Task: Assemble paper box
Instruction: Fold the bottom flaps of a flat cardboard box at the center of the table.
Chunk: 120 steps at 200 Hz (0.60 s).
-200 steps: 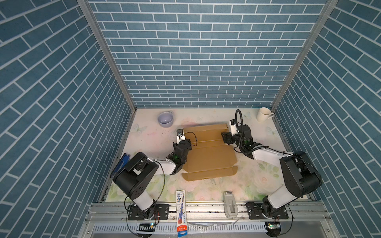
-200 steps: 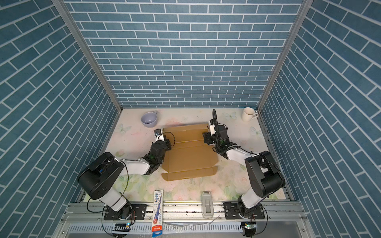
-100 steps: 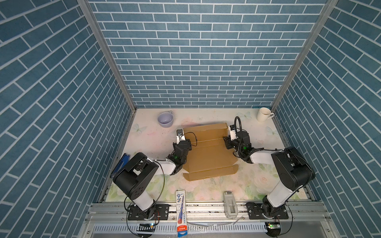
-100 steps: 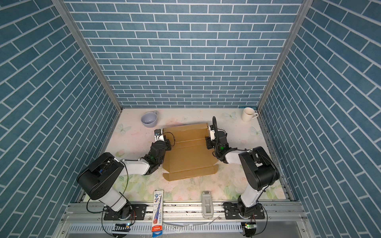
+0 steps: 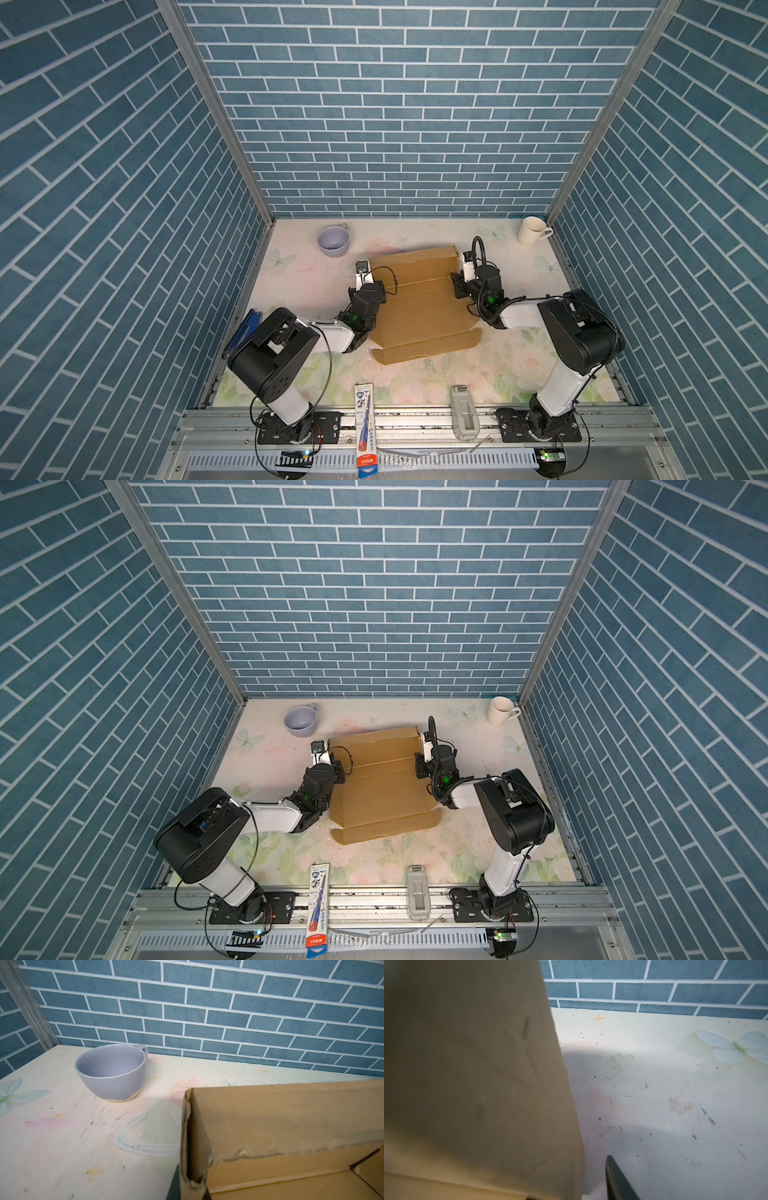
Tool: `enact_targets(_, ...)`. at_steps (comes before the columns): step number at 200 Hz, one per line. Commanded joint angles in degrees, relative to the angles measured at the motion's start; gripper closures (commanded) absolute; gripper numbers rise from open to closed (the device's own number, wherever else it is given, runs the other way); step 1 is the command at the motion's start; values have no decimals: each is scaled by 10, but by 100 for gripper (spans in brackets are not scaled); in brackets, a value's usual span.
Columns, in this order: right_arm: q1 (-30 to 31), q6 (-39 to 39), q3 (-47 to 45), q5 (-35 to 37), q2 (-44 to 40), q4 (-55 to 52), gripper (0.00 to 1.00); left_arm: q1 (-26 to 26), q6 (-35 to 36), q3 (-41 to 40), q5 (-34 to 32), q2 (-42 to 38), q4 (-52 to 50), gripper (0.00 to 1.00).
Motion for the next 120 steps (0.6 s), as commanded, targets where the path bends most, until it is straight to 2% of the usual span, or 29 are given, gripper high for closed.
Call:
enact_targets(1, 1, -1, 18, 17, 10, -7, 72, 2, -10, -10, 13, 0, -45, 100)
enact_targets(27, 1, 1, 18, 18, 8, -5, 83, 2, -10, -11, 14, -1, -45, 100)
enact_targets(93, 2, 10, 25, 4, -30, -56, 90, 3, -13, 0, 22, -7, -70, 100)
enact_targets(105, 2, 14, 34, -4, -41, -87, 86, 6, -14, 8, 27, -12, -90, 100)
enact_targets(120, 2, 19, 45, -15, -56, -130, 70, 11, -18, 22, 38, -22, -120, 100)
